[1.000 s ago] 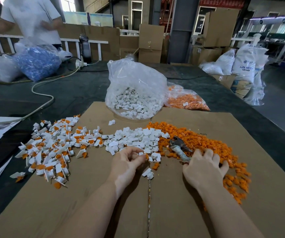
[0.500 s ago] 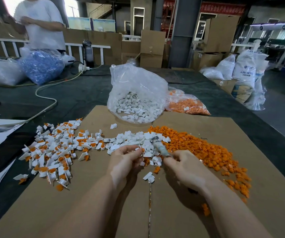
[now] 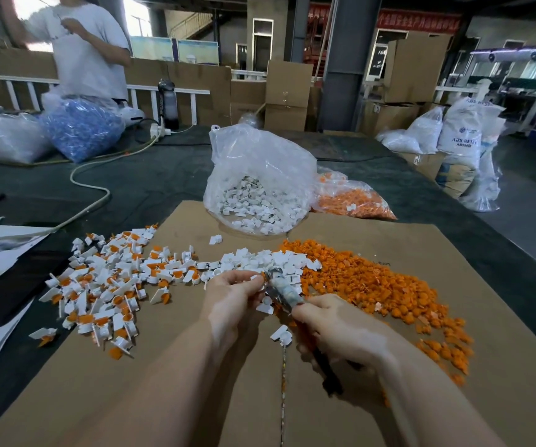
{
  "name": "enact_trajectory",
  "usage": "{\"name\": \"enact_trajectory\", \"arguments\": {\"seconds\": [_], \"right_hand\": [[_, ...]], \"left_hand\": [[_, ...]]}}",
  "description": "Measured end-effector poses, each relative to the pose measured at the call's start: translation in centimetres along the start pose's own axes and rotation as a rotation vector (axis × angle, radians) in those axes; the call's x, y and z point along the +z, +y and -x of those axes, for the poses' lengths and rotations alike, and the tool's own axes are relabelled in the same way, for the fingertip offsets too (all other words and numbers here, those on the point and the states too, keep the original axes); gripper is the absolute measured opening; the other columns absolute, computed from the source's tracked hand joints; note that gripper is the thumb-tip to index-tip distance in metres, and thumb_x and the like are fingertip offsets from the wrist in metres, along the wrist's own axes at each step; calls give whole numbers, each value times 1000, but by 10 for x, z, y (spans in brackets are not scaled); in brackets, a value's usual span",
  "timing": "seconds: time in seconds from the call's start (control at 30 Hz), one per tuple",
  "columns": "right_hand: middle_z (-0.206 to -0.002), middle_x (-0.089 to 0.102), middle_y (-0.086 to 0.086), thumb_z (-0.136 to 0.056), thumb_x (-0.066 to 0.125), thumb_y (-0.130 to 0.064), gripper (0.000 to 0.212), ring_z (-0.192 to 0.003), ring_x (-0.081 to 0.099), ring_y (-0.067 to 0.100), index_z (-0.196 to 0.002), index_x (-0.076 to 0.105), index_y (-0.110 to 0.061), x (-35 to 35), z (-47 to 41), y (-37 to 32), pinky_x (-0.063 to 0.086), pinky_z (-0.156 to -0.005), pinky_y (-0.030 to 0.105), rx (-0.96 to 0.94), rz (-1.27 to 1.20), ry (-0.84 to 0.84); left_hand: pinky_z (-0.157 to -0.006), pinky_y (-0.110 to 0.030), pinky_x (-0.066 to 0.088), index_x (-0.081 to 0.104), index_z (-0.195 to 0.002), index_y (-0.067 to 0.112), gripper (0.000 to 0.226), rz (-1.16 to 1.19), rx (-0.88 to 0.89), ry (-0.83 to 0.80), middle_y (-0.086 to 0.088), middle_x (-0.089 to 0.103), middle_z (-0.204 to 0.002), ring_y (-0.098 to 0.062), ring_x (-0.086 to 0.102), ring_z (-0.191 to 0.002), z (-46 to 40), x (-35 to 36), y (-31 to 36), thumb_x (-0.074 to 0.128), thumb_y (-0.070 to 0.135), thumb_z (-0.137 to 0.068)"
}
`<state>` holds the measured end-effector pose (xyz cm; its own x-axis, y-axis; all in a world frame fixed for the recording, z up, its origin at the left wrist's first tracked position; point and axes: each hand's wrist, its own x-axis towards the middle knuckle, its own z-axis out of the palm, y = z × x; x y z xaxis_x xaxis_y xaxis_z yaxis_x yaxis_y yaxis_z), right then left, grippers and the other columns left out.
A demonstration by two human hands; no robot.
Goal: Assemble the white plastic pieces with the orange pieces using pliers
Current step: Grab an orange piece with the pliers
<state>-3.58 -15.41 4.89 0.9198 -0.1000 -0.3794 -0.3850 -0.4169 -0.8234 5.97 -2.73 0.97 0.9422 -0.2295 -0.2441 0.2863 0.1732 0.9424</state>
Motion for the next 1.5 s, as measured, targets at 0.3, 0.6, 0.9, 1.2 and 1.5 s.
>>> {"name": "enact_trajectory", "arguments": {"seconds": [0.3, 0.6, 0.9, 1.2, 1.5], "right_hand": [[-72, 43, -4, -95, 44, -40, 30, -58, 40, 9, -72, 42, -22, 7, -2, 3, 29, -53, 23, -104, 297, 193], [-75, 44, -6, -90, 52, -48, 32, -64, 41, 9, -73, 43, -22, 15, -7, 18, 30, -55, 25, -129, 296, 305], [-109, 52, -4, -83, 47, -65, 52, -103, 48, 12, -111, 48, -21, -8, -20, 54, 42, -84, 24, -29, 803, 783], [-115, 60, 13, -77, 70, -47, 52, -108, 54, 31, -114, 63, -10, -7, -24, 63, 34, -100, 49, -111, 983, 936], [-85, 67, -1, -78, 72, -4, 15, -85, 62, 17, -90, 71, -12, 45, -39, 51, 43, -75, 19, -657, 461, 714]], "left_hand": [[-38, -18, 47, 60, -86, 1, 6, 44, -21, 23, -11, 56, -61, -10, 53, -41, 8, 9, 3, 58, -5, -86], [-41, -19, 49, 58, -89, 1, 5, 69, -34, 37, -14, 58, -70, -16, 54, -58, 10, 10, -2, 56, -3, -87], [-80, -10, 38, 70, -104, 19, 19, -508, 287, -18, 7, 64, -103, -6, 56, -98, 8, -6, -25, 59, 13, -90], [-72, 10, 30, 68, -108, 26, 25, -620, 339, -90, 14, 58, -105, 1, 48, -102, 3, -8, -33, 51, 13, -94], [-71, 6, 34, 69, -102, 22, 25, -547, 369, -140, 17, 63, -95, 16, 55, -86, 9, -10, -33, 54, 5, -91]]}}
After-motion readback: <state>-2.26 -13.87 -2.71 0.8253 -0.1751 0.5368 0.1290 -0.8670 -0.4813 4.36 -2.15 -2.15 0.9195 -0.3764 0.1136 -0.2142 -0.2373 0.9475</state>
